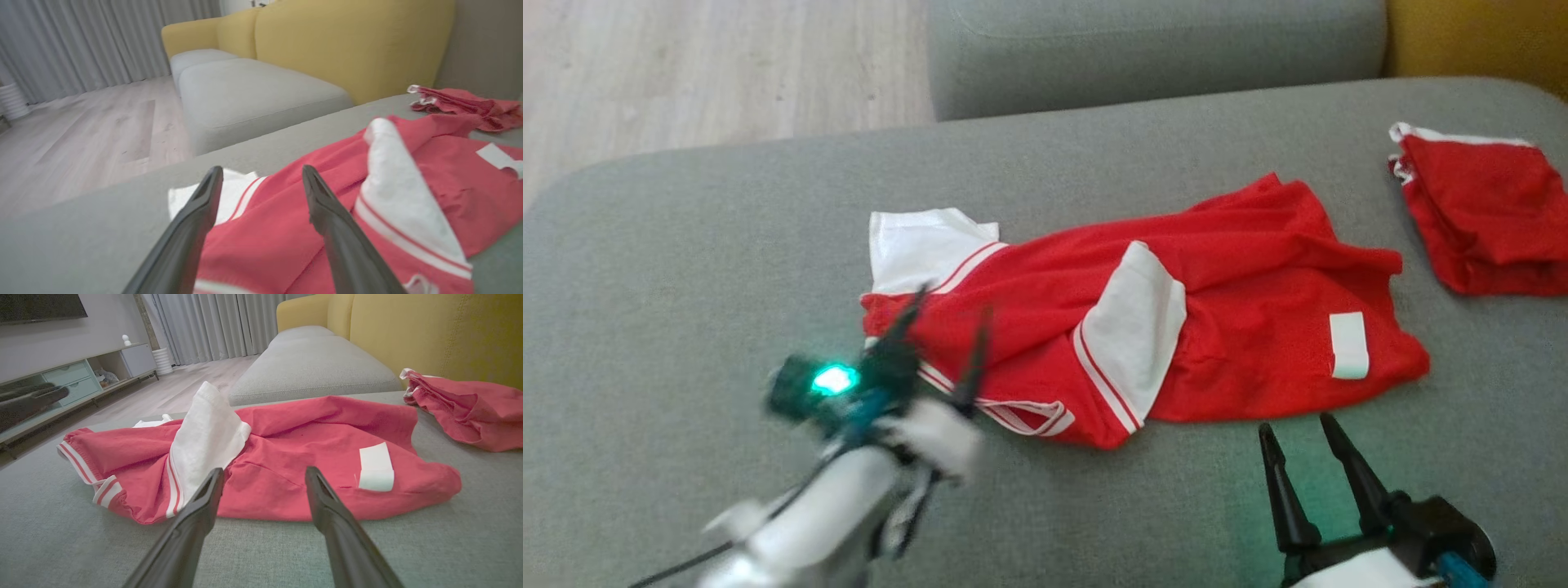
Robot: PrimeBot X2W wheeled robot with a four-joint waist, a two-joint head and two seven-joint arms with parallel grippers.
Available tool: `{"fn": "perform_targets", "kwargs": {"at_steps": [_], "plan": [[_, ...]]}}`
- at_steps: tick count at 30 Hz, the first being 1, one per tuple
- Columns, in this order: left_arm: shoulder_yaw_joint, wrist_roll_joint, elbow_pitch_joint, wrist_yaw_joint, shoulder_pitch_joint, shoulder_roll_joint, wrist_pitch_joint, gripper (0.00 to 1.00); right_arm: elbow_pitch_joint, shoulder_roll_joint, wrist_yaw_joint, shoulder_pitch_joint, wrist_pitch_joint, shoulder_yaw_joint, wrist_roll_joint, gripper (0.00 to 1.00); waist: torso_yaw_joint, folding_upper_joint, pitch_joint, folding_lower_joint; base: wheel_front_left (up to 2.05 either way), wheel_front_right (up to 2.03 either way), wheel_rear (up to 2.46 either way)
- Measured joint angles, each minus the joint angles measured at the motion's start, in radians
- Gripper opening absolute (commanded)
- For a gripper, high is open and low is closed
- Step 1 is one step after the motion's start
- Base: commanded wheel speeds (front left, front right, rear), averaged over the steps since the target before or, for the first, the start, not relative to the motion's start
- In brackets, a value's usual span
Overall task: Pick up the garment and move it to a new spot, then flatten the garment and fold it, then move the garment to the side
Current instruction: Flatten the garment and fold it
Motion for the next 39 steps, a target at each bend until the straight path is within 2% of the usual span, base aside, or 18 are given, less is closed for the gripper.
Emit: {"fn": "perform_targets", "kwargs": {"at_steps": [4, 9, 12, 15, 20, 27, 34, 35, 36, 37, 39], "plan": [[-0.077, 0.073, -0.01, -0.004, -0.121, -0.105, 0.063, 1.0, -0.001, 0.0, 0.0, -0.027, 0.0, 0.001, -0.007, 1.0, -0.022, 0.0, 0.036, 0.0001, 0.0, 0.0, 0.0], [-0.143, 0.076, 0.035, -0.082, -0.207, -0.25, 0.136, 1.0, -0.002, 0.0, 0.0, -0.054, 0.0, 0.007, -0.007, 1.0, -0.058, 0.0, 0.087, 0.0001, 0.0, 0.0, 0.0], [-0.153, 0.041, 0.097, -0.126, -0.229, -0.299, 0.169, 1.0, -0.002, 0.0, 0.0, -0.072, 0.0, 0.013, -0.007, 1.0, -0.083, 0.0, 0.117, 0.0003, 0.0, 0.0, 0.0], [-0.153, -0.006, 0.171, -0.151, -0.257, -0.31, 0.206, 1.0, -0.002, 0.0, 0.0, -0.094, 0.0, 0.022, -0.007, 1.0, -0.112, 0.0, 0.143, 0.0002, 0.0, 0.0, 0.0], [-0.153, -0.041, 0.279, -0.153, -0.304, -0.311, 0.236, 1.0, -0.004, 0.0, 0.0, -0.119, 0.0, 0.031, -0.007, 1.0, -0.147, 0.0, 0.176, 0.0002, 0.0, 0.0, 0.0], [-0.2, -0.129, 0.313, -0.159, -0.329, -0.314, 0.268, 1.0, -0.004, 0.0, 0.0, -0.126, 0.0, 0.036, -0.007, 1.0, -0.182, 0.0, 0.216, 0.0001, 0.0, 0.0, 0.0], [-0.235, -0.146, 0.351, -0.149, -0.345, -0.314, 0.277, 1.0, -0.002, 0.0, 0.0, -0.147, 0.0, 0.052, -0.007, 1.0, -0.197, 0.0, 0.216, 0.0001, 0.0, 0.0, 0.0], [-0.239, -0.146, 0.356, -0.143, -0.345, -0.314, 0.275, 0.93, -0.002, 0.0, 0.0, -0.148, 0.0, 0.055, -0.007, 1.0, -0.199, 0.0, 0.215, 0.0, 0.0, 0.0, 0.0], [-0.243, -0.146, 0.362, -0.141, -0.345, -0.315, 0.274, 0.67, -0.001, 0.0, 0.0, -0.148, 0.0, 0.055, -0.007, 1.0, -0.2, 0.0, 0.214, 0.0, 0.0, 0.0, 0.0], [-0.246, -0.146, 0.366, -0.142, -0.345, -0.315, 0.272, 0.47, -0.001, 0.0, 0.0, -0.148, 0.0, 0.055, -0.007, 1.0, -0.201, 0.0, 0.214, 0.0, 0.0, 0.0, 0.0], [-0.248, -0.146, 0.376, -0.141, -0.345, -0.315, 0.272, 0.24, 0.0, 0.0, 0.0, -0.148, 0.0, 0.055, -0.007, 1.0, -0.202, 0.0, 0.213, 0.0, 0.0, 0.0, 0.0]]}}
